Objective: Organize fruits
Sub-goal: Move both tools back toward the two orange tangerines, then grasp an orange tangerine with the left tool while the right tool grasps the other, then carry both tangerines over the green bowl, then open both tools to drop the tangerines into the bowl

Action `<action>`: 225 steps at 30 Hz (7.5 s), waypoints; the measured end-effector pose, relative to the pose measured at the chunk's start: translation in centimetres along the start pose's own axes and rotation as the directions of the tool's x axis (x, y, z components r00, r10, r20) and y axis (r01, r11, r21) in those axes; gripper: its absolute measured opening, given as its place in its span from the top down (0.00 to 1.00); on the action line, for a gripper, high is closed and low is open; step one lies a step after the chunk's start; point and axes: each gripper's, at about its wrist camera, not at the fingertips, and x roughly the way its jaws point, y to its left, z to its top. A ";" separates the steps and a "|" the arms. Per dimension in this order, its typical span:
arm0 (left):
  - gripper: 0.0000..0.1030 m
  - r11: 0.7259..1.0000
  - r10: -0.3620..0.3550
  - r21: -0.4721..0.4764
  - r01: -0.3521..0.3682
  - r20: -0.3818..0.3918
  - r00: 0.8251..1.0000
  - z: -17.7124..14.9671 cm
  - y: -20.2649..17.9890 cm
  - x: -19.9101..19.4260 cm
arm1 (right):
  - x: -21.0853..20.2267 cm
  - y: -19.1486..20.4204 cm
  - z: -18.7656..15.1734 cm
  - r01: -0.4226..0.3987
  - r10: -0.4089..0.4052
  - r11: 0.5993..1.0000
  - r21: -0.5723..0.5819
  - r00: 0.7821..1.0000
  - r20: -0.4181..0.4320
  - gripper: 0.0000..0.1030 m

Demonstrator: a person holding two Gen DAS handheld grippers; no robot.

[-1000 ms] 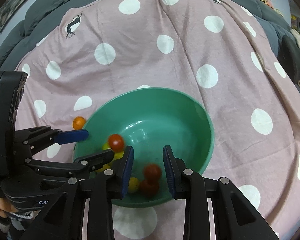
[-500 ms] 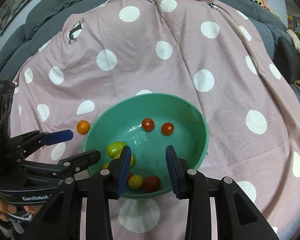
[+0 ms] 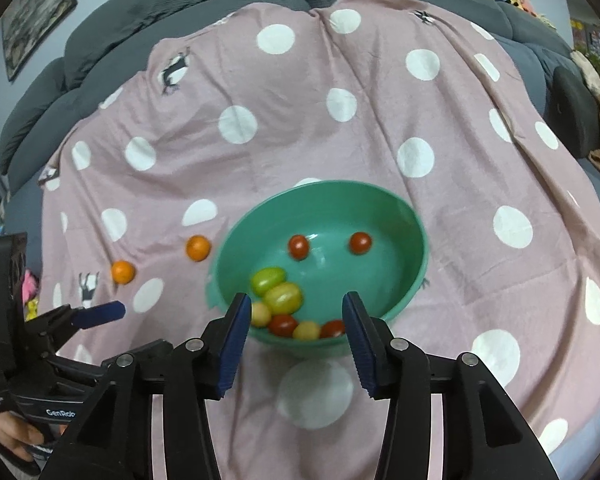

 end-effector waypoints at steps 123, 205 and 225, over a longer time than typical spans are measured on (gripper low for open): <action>0.57 0.967 0.184 -0.177 -0.182 -0.005 0.983 0.3 23.5 -1.8 | 18.3 14.7 3.5 -0.168 0.129 0.954 -0.248 0.977 -0.167 0.58; 0.56 0.984 -0.041 0.172 0.043 -0.012 0.999 7.6 -4.8 5.5 | 5.3 -2.6 1.8 0.034 -0.034 0.999 -0.039 0.999 0.003 0.58; 0.55 0.979 0.020 0.202 0.011 -0.151 0.988 8.4 -5.0 10.5 | 9.2 -3.4 2.2 0.113 -0.120 0.992 -0.063 0.985 -0.126 0.58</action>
